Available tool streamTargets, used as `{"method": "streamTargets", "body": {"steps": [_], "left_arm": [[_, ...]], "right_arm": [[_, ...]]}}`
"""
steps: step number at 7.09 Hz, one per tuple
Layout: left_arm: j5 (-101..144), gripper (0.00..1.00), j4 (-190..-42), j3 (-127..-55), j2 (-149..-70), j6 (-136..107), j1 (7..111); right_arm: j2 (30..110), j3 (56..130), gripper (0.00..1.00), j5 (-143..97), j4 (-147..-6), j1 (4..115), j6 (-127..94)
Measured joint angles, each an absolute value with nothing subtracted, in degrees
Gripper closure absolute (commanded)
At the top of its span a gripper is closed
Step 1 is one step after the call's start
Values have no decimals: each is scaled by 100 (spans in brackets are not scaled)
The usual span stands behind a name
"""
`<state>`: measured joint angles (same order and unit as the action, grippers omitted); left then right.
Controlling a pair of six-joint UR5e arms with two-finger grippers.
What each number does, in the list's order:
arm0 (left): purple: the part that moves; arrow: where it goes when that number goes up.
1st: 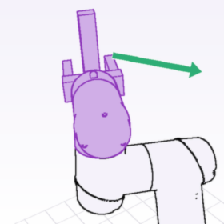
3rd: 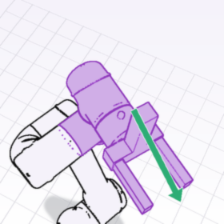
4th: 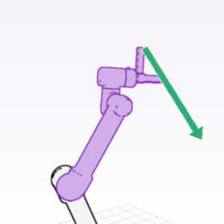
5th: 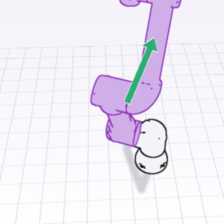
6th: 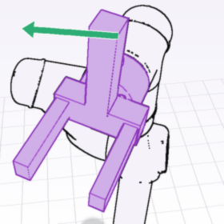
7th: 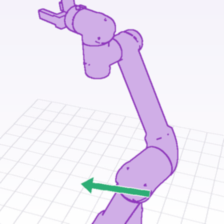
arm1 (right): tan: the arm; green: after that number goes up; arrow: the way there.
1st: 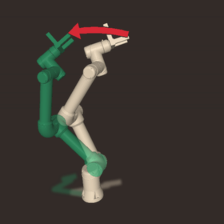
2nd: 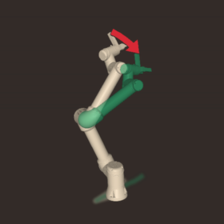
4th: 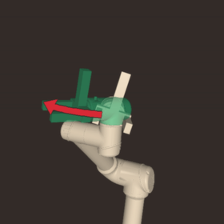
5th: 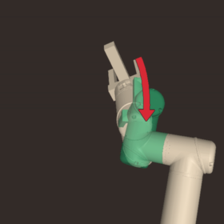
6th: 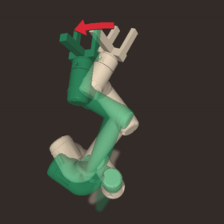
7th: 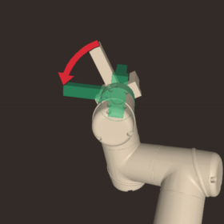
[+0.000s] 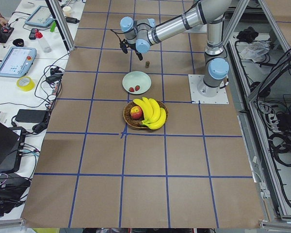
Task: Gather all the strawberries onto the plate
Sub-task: 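Move the left gripper to the last strawberry and grasp it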
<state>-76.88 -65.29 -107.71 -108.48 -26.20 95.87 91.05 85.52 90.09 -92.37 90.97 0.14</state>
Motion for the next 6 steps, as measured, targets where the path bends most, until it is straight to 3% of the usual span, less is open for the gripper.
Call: {"method": "streamTargets", "body": {"steps": [5, 6], "left_arm": [[-7767, 0, -6388, -11222, -10925, -2444, 9664], [-7773, 13, -6394, -11339, -10935, -2382, 9666]], "right_arm": [[9105, 8552, 0, 9009, -9237, 9095, 14], [9103, 8552, 0, 9009, -9237, 9092, 15]]}}
